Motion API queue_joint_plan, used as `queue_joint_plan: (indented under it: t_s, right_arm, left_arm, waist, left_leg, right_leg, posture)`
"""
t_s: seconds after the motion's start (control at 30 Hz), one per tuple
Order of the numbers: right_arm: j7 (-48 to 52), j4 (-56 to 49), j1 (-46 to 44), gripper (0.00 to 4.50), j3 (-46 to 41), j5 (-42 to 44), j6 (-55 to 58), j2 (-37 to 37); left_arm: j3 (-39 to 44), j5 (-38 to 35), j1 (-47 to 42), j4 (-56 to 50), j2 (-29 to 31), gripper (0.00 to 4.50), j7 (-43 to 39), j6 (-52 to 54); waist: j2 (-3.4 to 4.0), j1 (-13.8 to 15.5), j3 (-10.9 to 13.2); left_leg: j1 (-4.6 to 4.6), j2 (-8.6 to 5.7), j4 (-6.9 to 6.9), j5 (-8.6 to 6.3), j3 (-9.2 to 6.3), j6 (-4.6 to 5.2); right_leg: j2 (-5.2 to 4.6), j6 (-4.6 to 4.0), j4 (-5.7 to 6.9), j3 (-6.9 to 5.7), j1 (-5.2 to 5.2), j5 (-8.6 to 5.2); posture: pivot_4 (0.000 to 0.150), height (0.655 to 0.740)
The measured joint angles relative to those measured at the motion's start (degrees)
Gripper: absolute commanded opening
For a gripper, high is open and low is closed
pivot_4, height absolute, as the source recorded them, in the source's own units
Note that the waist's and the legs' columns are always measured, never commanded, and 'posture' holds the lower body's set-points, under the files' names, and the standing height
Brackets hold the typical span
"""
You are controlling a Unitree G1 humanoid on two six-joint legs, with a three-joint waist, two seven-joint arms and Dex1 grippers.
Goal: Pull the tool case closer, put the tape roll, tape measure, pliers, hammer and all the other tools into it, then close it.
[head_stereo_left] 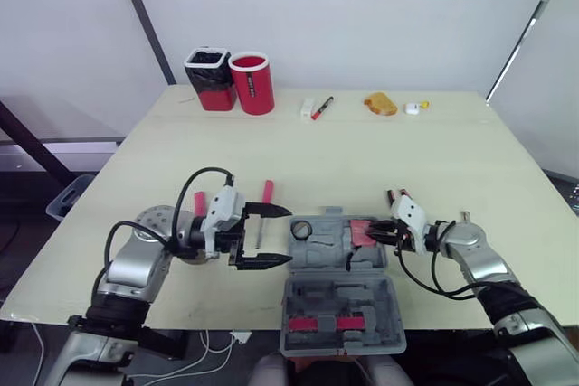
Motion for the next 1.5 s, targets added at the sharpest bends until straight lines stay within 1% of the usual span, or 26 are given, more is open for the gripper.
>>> queue_joint_plan:
  t_s: [0.17,0.23,0.27,0.43,0.53,0.63,0.8,0.87,0.97,1.0,1.03,1.13,1.17,1.2,1.3,1.33,1.37,1.5]
  right_arm:
    - [-2.09,-3.80,3.06,1.03,-1.33,0.89,-1.19,0.27]
    - [-2.27,-6.67,5.68,1.03,-2.14,2.06,-1.66,0.26]
    - [-2.29,-7.32,6.24,1.03,-2.16,2.19,-2.01,0.23]
    - [-1.85,-14.65,10.62,1.03,-4.56,6.16,-2.36,0.19]
    - [-1.73,-19.37,12.26,1.03,-6.61,8.67,-2.58,-0.51]
    - [-2.05,-25.04,16.64,1.03,-10.64,12.03,-1.50,-3.04]
    - [-3.92,-29.29,21.53,1.03,-16.61,16.57,0.94,-4.52]
    - [-4.67,-30.95,24.84,1.03,-19.86,18.85,1.65,-4.88]
    - [-5.26,-31.99,28.16,1.03,-23.16,20.40,1.78,-5.66]
    - [-5.45,-32.05,29.07,1.39,-23.96,20.65,1.78,-5.90]
    - [-5.59,-32.57,31.09,1.53,-25.57,21.64,1.78,-5.95]
    - [-5.55,-32.91,35.71,2.32,-28.85,23.28,1.77,-6.43]
    - [-5.52,-32.94,38.14,2.76,-31.07,24.11,1.71,-6.70]
    - [-5.51,-32.95,38.30,3.02,-31.27,24.18,1.70,-6.71]
    - [-5.32,-33.13,40.63,3.76,-33.27,25.07,1.51,-6.74]
    - [-4.66,-33.09,43.64,3.86,-35.48,25.89,0.99,-6.73]
    - [-4.57,-33.01,43.99,4.35,-35.78,26.02,0.94,-6.72]
    - [-3.59,-31.36,46.21,4.35,-38.40,27.42,-0.31,-6.10]
  left_arm:
    - [0.60,-0.01,0.73,-0.05,0.01,4.50,0.28,-0.40]
    - [0.66,-0.01,1.43,-0.05,0.01,4.50,0.45,-0.54]
    - [0.68,0.00,1.51,-0.05,0.02,4.50,0.47,-0.55]
    - [1.06,-0.07,2.08,-0.11,0.04,4.50,0.53,-0.65]
    - [1.62,-0.23,2.60,-0.11,0.04,4.50,0.66,-0.67]
    - [4.95,-1.66,4.95,-0.14,-0.17,4.50,2.89,-0.12]
    - [9.23,-3.35,7.55,-0.09,-0.40,4.50,6.01,0.51]
    - [12.00,-3.42,9.67,0.62,-0.39,4.50,7.70,0.44]
    - [14.53,-3.45,11.62,1.49,-0.52,4.50,9.81,0.45]
    - [15.24,-3.45,12.10,1.81,-0.53,4.50,10.43,0.45]
    - [16.66,-3.45,13.21,2.16,-0.61,4.50,11.51,0.42]
    - [19.75,-3.41,16.16,3.70,-0.62,4.50,13.63,0.12]
    - [21.75,-3.38,17.68,5.27,-0.63,4.50,14.89,-0.49]
    - [21.88,-3.38,17.78,5.37,-0.64,4.50,14.97,-0.58]
    - [23.60,-3.35,19.31,6.77,-0.64,4.50,15.87,-1.33]
    - [25.21,-3.26,22.02,8.05,-0.65,4.50,16.24,-2.43]
    - [25.41,-3.26,22.34,8.31,-0.65,4.50,16.30,-2.51]
    - [27.45,-3.27,25.42,10.67,-0.68,4.50,16.76,-3.92]
  waist:
    - [0.04,0.02,0.06]
    - [0.12,0.05,0.19]
    - [0.20,0.02,0.27]
    - [0.33,-0.15,0.61]
    - [0.33,-0.11,0.62]
    - [0.34,0.02,0.63]
    - [0.34,0.06,0.64]
    - [0.35,0.02,0.64]
    - [0.35,0.04,0.66]
    - [0.35,0.04,0.66]
    - [0.35,0.05,0.66]
    - [0.35,0.05,0.66]
    - [0.36,0.05,0.66]
    - [0.36,0.05,0.66]
    - [0.36,0.05,0.66]
    - [0.36,0.06,0.66]
    - [0.36,0.04,0.66]
    - [0.34,0.05,0.66]
  left_leg:
    - [-0.03,0.01,-0.02,0.00,-0.15,0.00]
    - [-0.21,-0.51,-0.06,-0.01,-0.91,-0.01]
    - [-0.28,-0.74,-0.06,-0.01,-1.34,-0.01]
    - [-0.41,-0.79,-0.05,-0.01,-1.36,-0.01]
    - [-0.77,-0.78,-0.01,0.00,-1.44,0.00]
    - [-0.93,-0.76,-0.03,-0.01,-1.51,0.00]
    - [-0.95,-0.76,-0.03,-0.01,-1.51,0.00]
    - [-0.94,-0.76,-0.04,-0.01,-1.49,0.00]
    - [-0.93,-0.75,-0.04,-0.01,-1.48,0.00]
    - [-0.93,-0.75,-0.04,-0.01,-1.48,0.00]
    - [-0.93,-0.75,-0.04,-0.01,-1.47,0.00]
    - [-0.92,-0.74,-0.07,-0.01,-1.45,0.00]
    - [-0.92,-0.74,-0.07,-0.01,-1.44,0.00]
    - [-0.90,-0.74,-0.06,-0.01,-1.43,0.00]
    - [-0.89,-0.73,-0.06,-0.01,-1.42,0.00]
    - [-0.88,-0.73,-0.07,-0.01,-1.42,0.00]
    - [-0.87,-0.72,-0.09,-0.02,-1.42,0.00]
    - [-0.86,-0.70,-0.09,-0.02,-1.46,-0.01]
  right_leg:
    - [0.00,0.01,-0.01,0.10,-0.03,0.00]
    - [0.03,0.11,0.00,0.39,-0.28,0.06]
    - [0.05,0.38,-0.02,0.51,-0.33,0.22]
    - [0.02,0.47,-0.04,0.64,-0.48,0.26]
    - [0.08,0.48,-0.02,0.57,-0.79,0.28]
    - [0.07,0.47,-0.05,0.51,-0.87,0.27]
    - [0.04,0.48,-0.10,0.50,-0.87,0.27]
    - [0.04,0.48,-0.10,0.50,-0.87,0.25]
    - [0.03,0.58,-0.10,0.50,-0.86,0.19]
    - [0.02,0.60,-0.10,0.50,-0.86,0.17]
    - [0.01,0.60,-0.10,0.50,-0.87,0.17]
    - [-0.01,0.59,-0.13,0.50,-0.87,0.16]
    - [-0.01,0.56,-0.14,0.51,-0.87,0.15]
    - [-0.02,0.53,-0.13,0.52,-0.86,0.11]
    - [-0.04,0.52,-0.13,0.52,-0.86,0.07]
    - [-0.05,0.50,-0.13,0.53,-0.86,0.05]
    - [-0.07,0.47,-0.14,0.54,-0.87,0.03]
    - [-0.14,0.49,-0.16,0.55,-0.87,0.01]
  posture:
    - [0.150,0.7400]
    - [0.150,0.7400]
    - [0.150,0.7400]
    - [0.150,0.7400]
    - [0.150,0.7400]
    - [0.150,0.7400]
    - [0.150,0.7400]
    - [0.150,0.7400]
    - [0.150,0.7400]
    - [0.150,0.7400]
    - [0.150,0.7400]
    - [0.150,0.7400]
    - [0.150,0.7400]
    - [0.150,0.7400]
    - [0.150,0.7400]
    - [0.150,0.7400]
    - [0.150,0.7400]
    - [0.150,0.7400]
